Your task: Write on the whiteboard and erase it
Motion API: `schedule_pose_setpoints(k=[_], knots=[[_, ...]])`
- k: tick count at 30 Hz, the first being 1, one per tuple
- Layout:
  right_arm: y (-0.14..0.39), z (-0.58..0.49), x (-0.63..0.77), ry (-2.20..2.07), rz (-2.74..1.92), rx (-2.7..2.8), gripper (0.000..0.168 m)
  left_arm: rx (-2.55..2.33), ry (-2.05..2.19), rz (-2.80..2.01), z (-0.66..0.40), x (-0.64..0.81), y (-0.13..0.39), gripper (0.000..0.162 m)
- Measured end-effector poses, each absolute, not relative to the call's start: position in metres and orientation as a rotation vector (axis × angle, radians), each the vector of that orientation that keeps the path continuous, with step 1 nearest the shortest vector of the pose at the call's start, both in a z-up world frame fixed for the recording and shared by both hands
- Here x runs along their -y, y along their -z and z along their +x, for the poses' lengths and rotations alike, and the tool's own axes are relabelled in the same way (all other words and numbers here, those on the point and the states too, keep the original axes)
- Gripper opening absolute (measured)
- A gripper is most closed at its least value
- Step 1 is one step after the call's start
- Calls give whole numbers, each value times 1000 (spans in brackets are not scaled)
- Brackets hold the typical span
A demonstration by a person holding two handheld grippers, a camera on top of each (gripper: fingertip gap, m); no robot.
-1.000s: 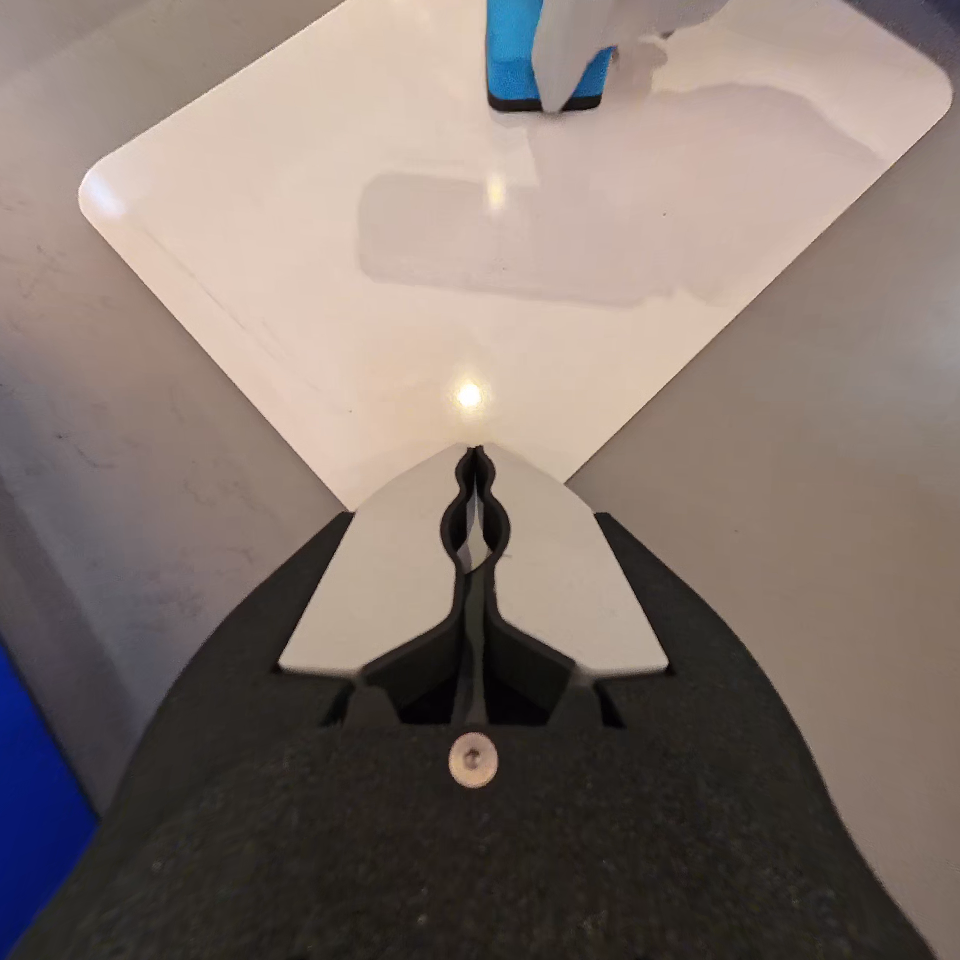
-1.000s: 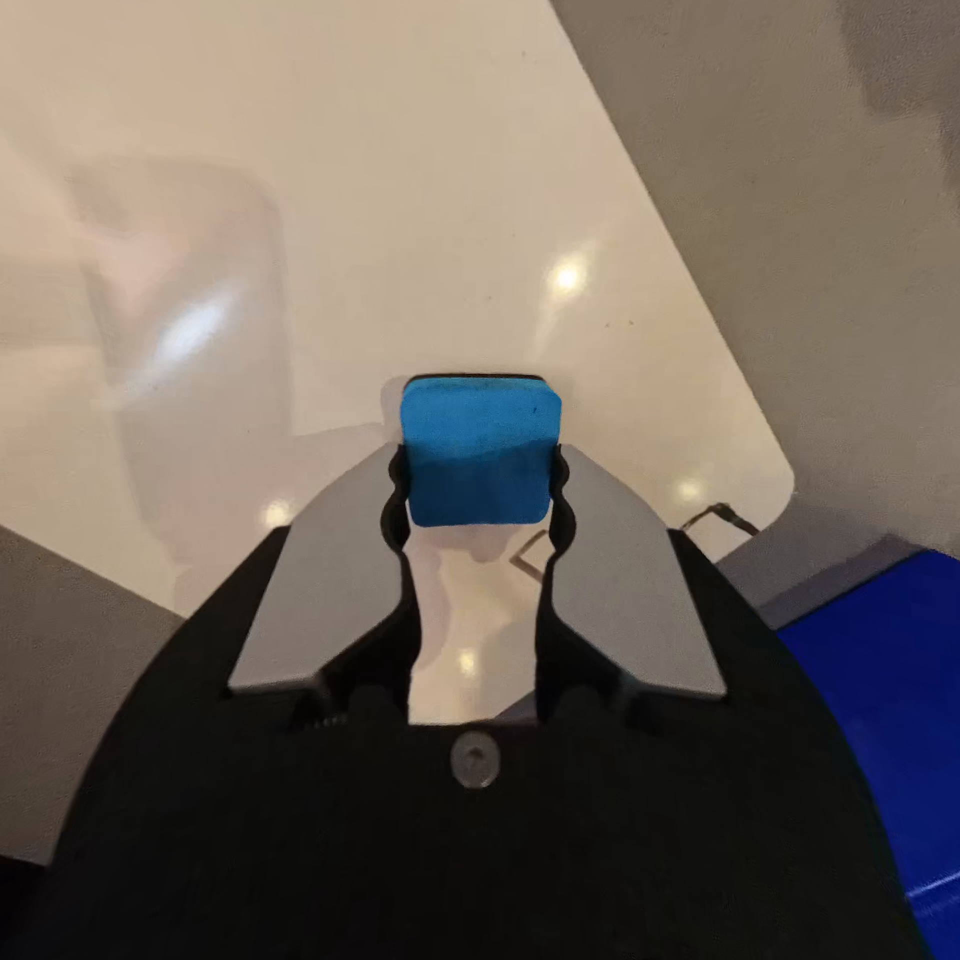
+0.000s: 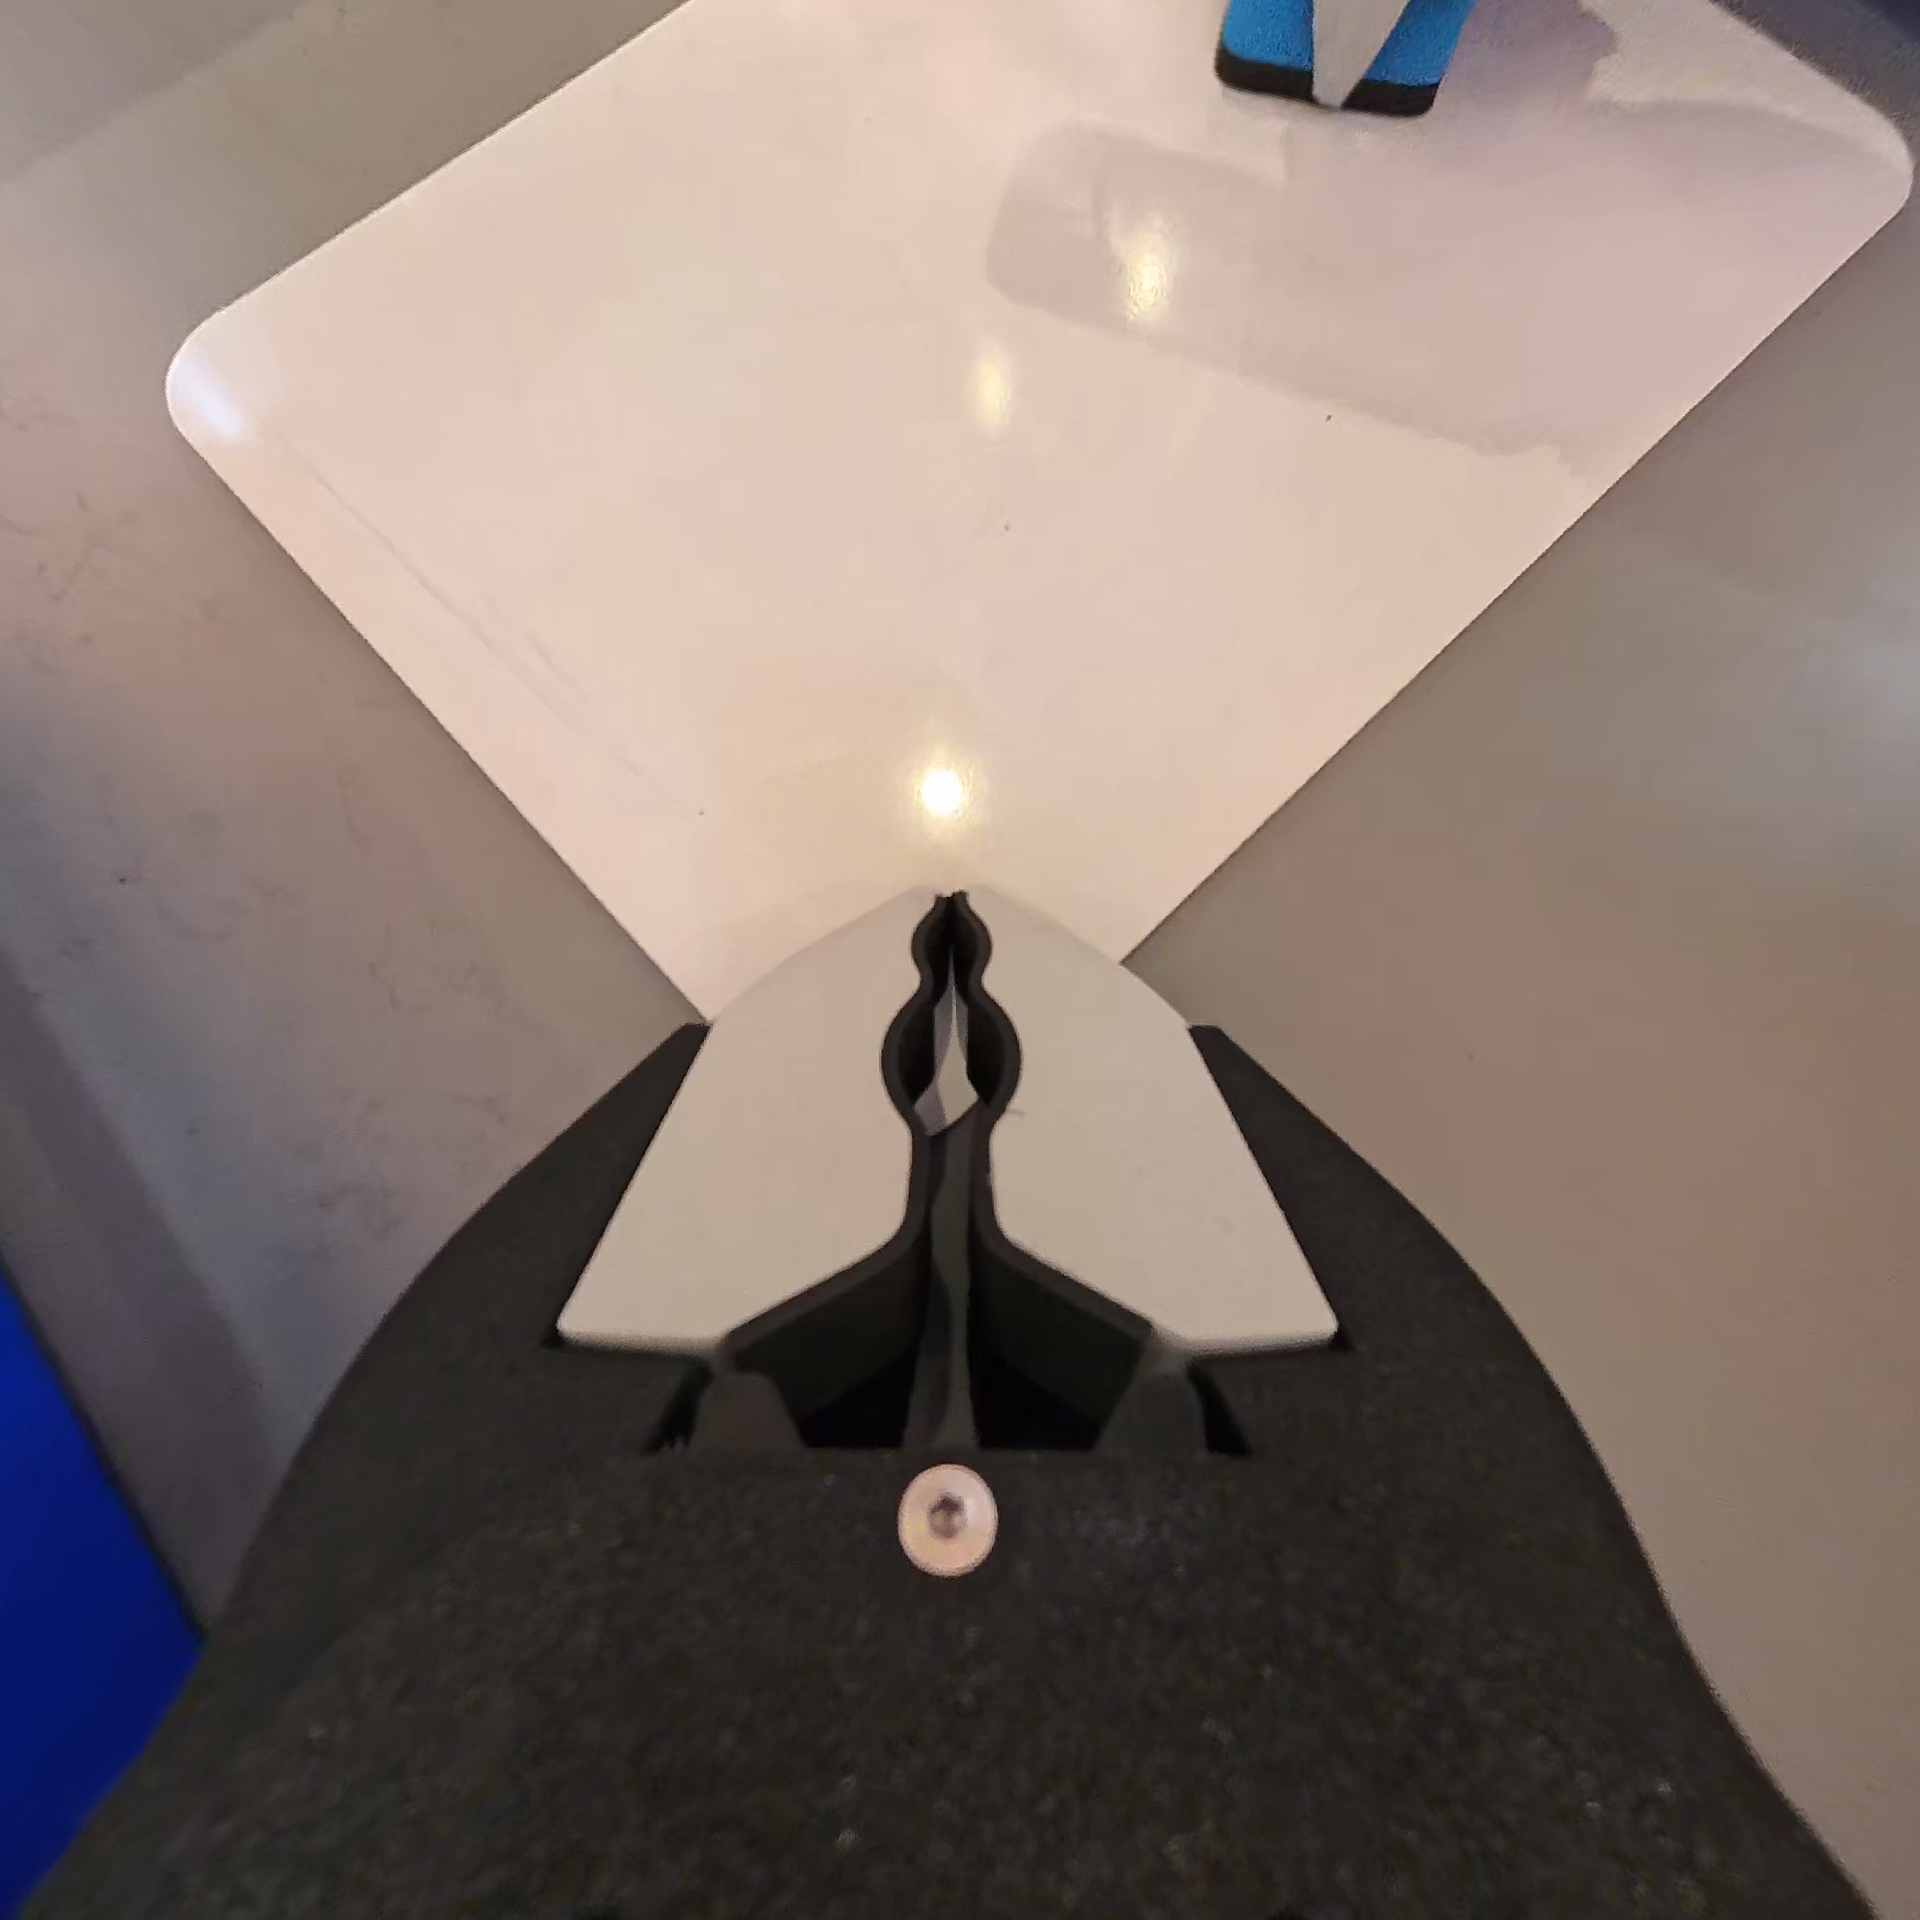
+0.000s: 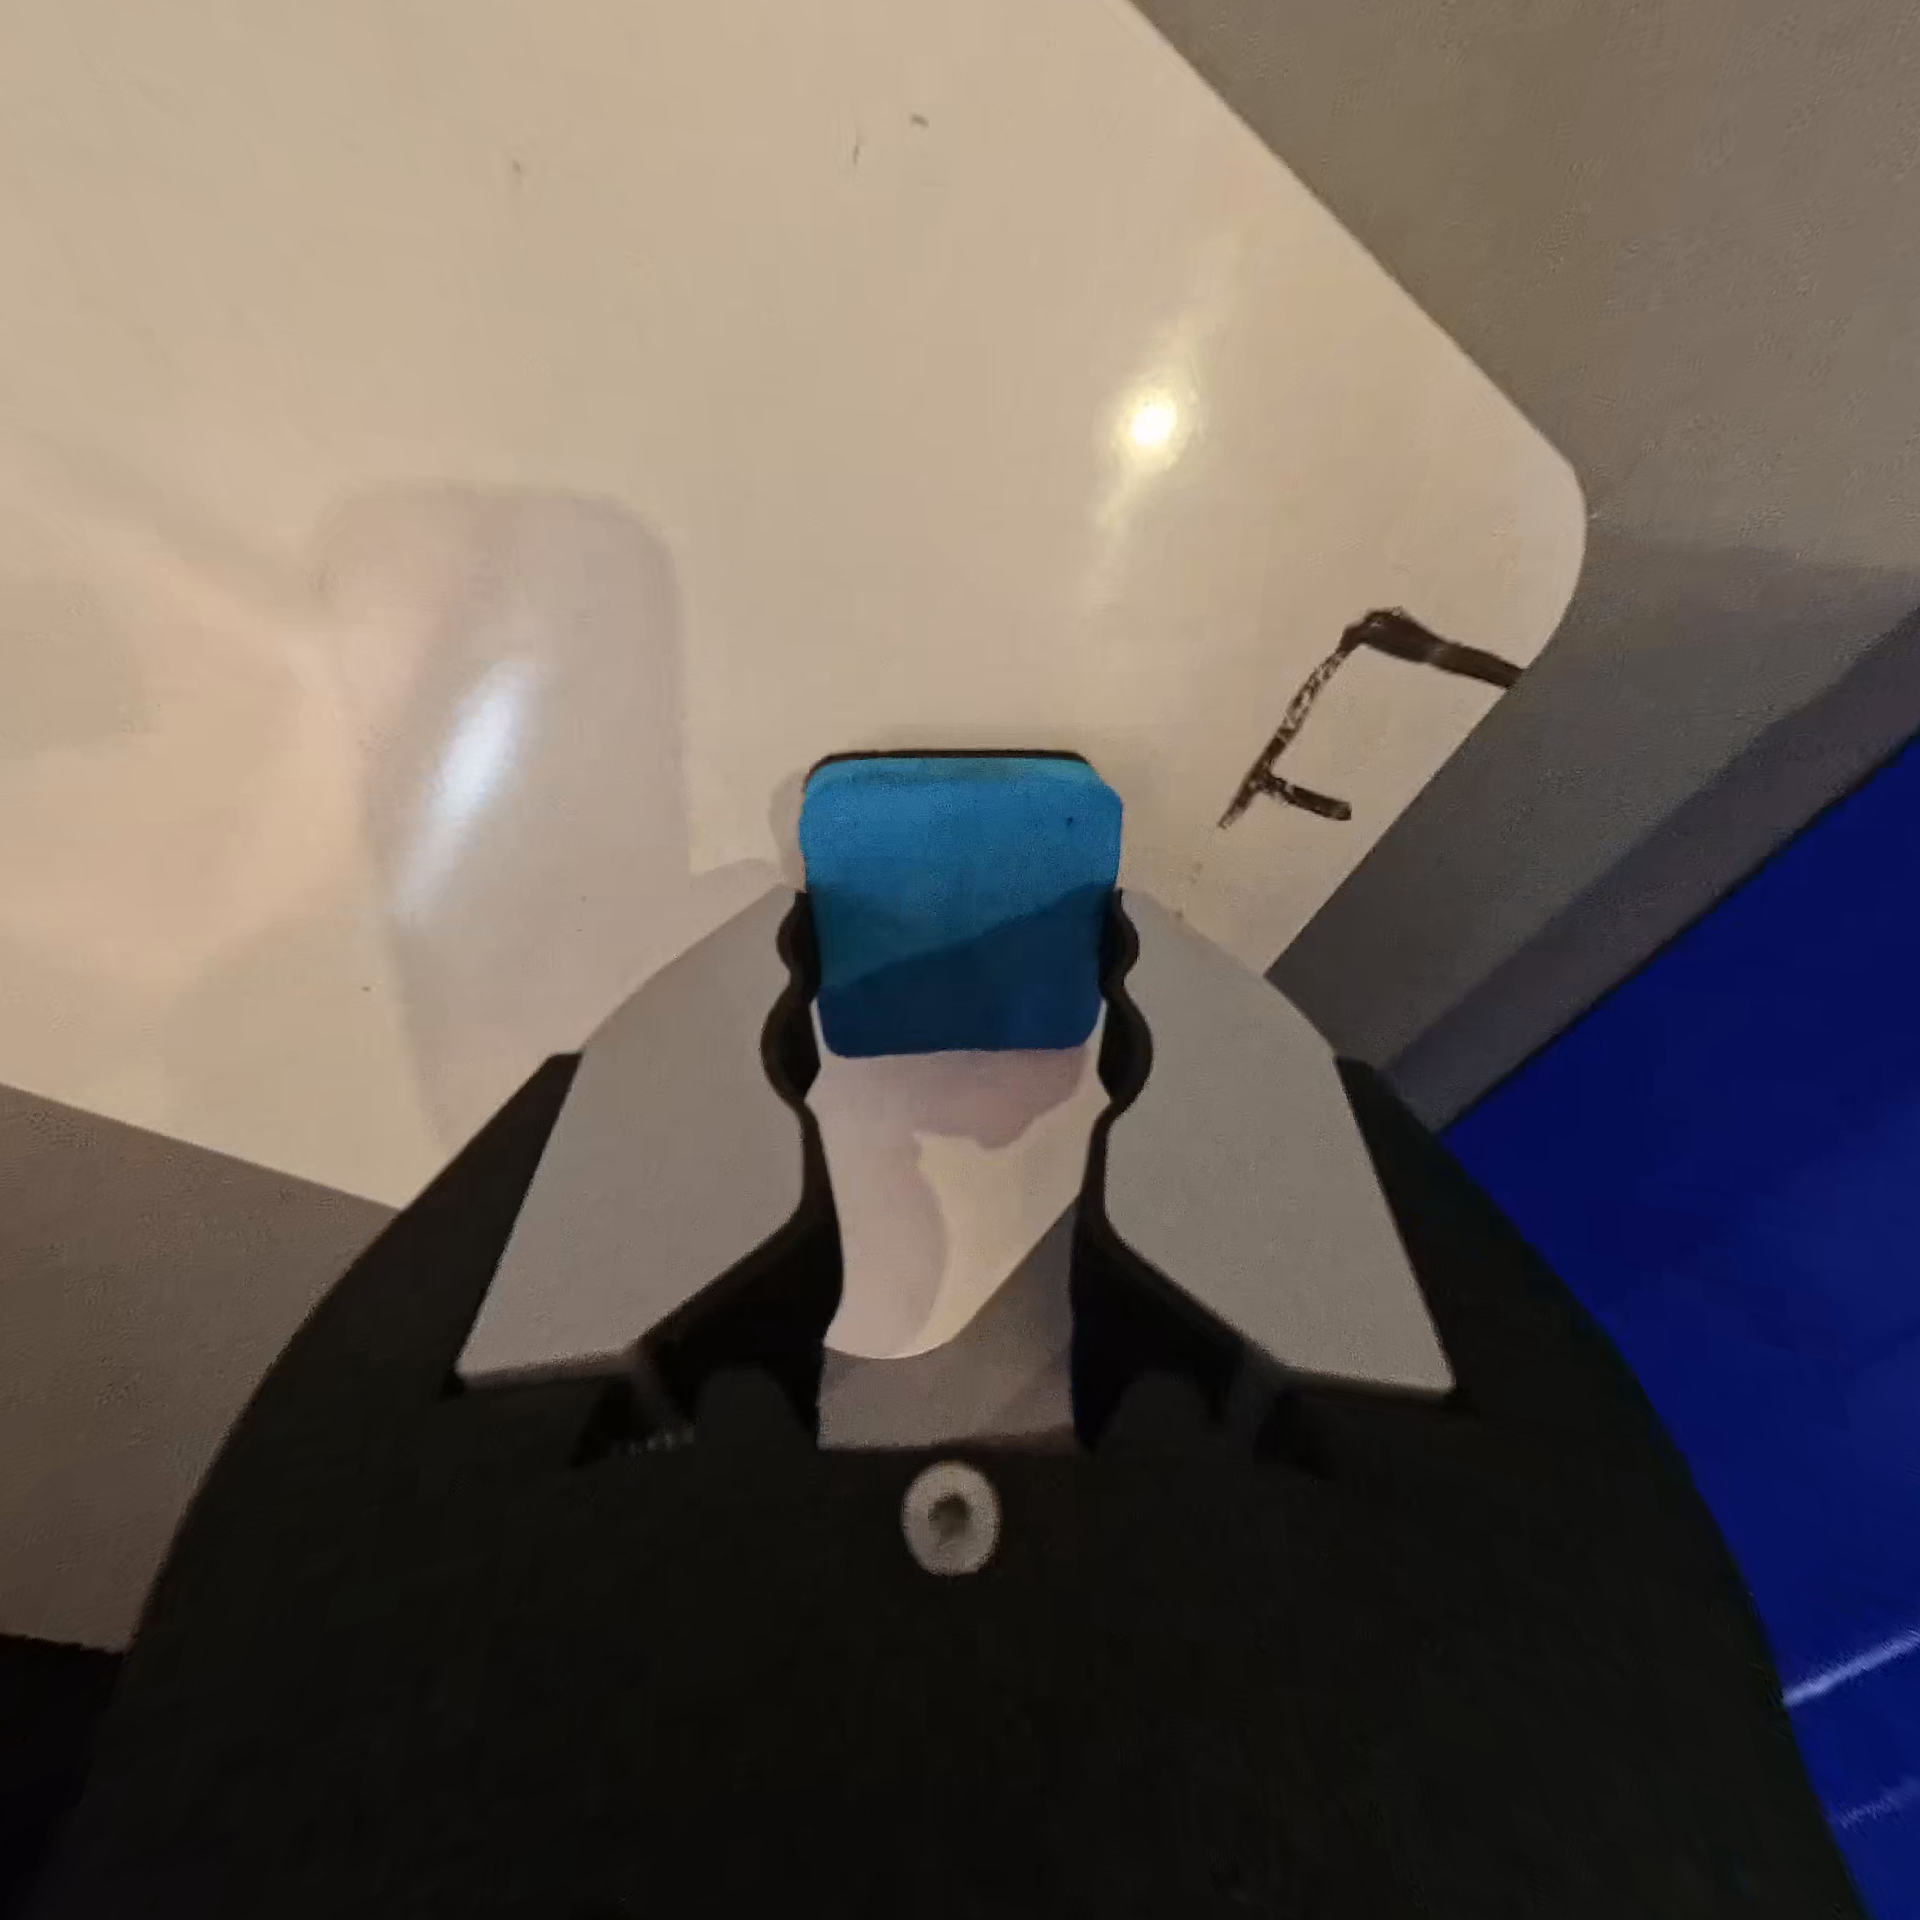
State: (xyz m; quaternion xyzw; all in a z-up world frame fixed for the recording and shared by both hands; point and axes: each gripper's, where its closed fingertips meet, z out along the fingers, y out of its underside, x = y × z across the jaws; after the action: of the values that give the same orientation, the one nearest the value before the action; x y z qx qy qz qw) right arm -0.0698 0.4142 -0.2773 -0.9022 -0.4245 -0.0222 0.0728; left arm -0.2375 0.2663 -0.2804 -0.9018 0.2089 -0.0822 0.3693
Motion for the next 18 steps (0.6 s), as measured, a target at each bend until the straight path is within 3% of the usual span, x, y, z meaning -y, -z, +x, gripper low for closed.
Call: schedule_pose_setpoints(k=[5,11,15,18], knots=[[278,-44,-486,57,-2848,959,52,-525,219,-2317,-239,-265,280,0],[277,-93,-478,65,-2707,1268,52,-516,243,-2321,-239,-266,280,0],[277,-48,-517,98,-2869,944,52,-512,240,-2322,-241,-264,280,0],[277,-79,-498,66,-2780,1130,52,-491,256,-2329,-245,-264,280,0]])
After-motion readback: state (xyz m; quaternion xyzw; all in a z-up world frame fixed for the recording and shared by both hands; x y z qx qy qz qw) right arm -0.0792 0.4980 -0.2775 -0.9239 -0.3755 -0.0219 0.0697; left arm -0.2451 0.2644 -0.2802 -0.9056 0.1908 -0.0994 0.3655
